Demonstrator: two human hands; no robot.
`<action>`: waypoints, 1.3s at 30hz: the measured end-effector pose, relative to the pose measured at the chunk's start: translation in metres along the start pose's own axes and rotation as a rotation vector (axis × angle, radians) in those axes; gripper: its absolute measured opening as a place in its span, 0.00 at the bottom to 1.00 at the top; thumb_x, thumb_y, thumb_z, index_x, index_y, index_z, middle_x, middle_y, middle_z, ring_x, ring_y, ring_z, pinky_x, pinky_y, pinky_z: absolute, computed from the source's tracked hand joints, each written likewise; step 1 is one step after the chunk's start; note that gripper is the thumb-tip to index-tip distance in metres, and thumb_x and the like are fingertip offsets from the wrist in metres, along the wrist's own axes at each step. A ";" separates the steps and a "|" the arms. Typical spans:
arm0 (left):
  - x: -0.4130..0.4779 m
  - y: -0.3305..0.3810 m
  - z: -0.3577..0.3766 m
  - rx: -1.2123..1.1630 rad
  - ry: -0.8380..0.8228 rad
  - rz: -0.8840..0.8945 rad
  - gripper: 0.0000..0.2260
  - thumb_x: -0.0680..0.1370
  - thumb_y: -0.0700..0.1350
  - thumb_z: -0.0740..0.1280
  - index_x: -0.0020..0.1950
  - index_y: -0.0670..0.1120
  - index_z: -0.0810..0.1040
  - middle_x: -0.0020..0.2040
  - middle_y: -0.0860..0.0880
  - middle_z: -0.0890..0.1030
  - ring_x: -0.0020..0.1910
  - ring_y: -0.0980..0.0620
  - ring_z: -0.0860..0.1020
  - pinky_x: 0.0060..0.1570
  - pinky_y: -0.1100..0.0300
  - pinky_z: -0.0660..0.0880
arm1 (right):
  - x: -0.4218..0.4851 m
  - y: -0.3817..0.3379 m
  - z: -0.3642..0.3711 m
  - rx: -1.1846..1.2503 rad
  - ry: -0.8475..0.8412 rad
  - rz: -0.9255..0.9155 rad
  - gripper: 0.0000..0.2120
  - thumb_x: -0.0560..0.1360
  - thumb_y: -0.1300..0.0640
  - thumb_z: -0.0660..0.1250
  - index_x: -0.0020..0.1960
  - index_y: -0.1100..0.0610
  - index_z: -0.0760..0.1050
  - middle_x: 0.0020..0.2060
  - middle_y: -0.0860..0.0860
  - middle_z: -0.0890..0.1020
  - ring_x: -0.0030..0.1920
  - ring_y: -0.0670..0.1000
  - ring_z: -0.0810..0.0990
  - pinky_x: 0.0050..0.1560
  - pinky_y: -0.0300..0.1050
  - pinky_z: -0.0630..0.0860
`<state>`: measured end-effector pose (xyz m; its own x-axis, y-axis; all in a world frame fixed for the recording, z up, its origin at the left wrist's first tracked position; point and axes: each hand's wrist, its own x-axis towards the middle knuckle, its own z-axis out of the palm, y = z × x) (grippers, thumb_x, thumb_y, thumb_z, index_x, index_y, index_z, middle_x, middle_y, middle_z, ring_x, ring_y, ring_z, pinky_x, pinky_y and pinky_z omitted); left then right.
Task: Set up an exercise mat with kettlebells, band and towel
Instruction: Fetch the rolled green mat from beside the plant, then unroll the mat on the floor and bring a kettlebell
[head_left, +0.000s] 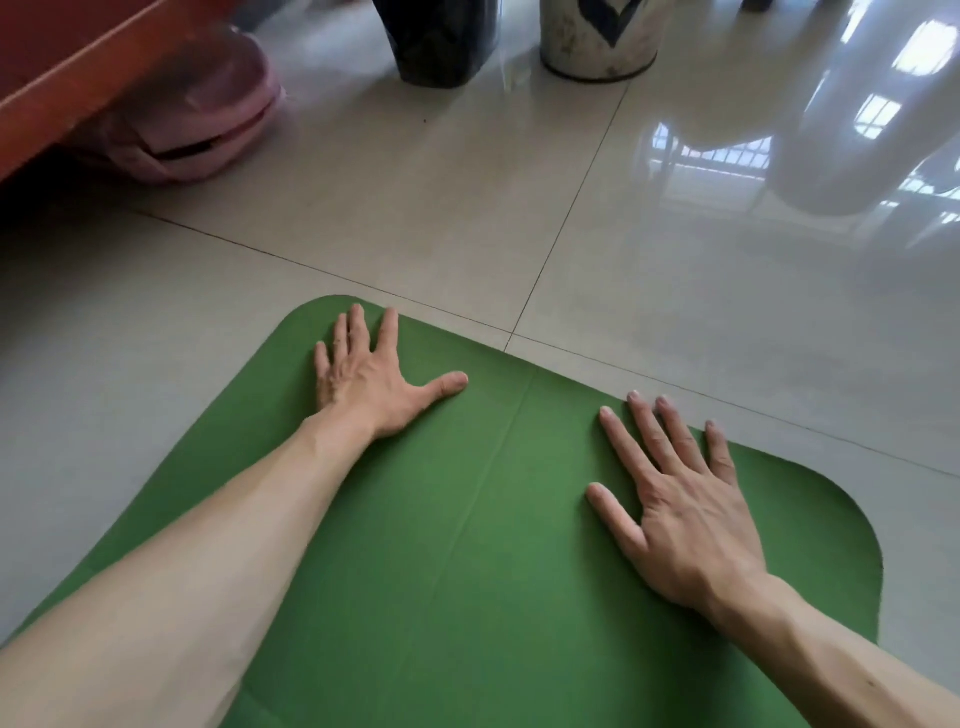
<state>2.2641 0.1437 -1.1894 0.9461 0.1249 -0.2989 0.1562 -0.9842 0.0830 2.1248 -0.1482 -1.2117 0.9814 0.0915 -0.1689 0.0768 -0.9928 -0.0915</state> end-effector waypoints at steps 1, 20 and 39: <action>0.003 -0.001 -0.001 -0.010 -0.011 -0.008 0.59 0.63 0.83 0.55 0.83 0.53 0.39 0.83 0.42 0.38 0.83 0.43 0.38 0.79 0.41 0.39 | 0.001 -0.002 0.000 0.000 0.004 0.007 0.35 0.80 0.30 0.39 0.82 0.45 0.50 0.82 0.48 0.53 0.82 0.54 0.50 0.79 0.60 0.47; -0.158 0.053 -0.003 -0.294 -0.333 0.159 0.28 0.81 0.62 0.62 0.80 0.56 0.63 0.84 0.50 0.51 0.83 0.47 0.51 0.80 0.48 0.50 | -0.042 -0.045 -0.076 0.314 -0.425 0.131 0.33 0.82 0.47 0.62 0.80 0.60 0.55 0.83 0.58 0.53 0.82 0.57 0.53 0.80 0.53 0.57; -0.489 -0.010 -0.490 -1.181 -0.205 0.287 0.24 0.85 0.58 0.55 0.80 0.52 0.61 0.79 0.48 0.67 0.73 0.55 0.67 0.72 0.54 0.67 | -0.293 -0.196 -0.602 0.963 0.023 0.283 0.24 0.84 0.45 0.59 0.77 0.54 0.66 0.73 0.57 0.73 0.73 0.54 0.72 0.74 0.57 0.69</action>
<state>1.9393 0.1538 -0.5778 0.9430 -0.2037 -0.2633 0.2121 -0.2421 0.9468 1.9285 -0.0263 -0.5540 0.9455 -0.1504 -0.2889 -0.3251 -0.4917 -0.8078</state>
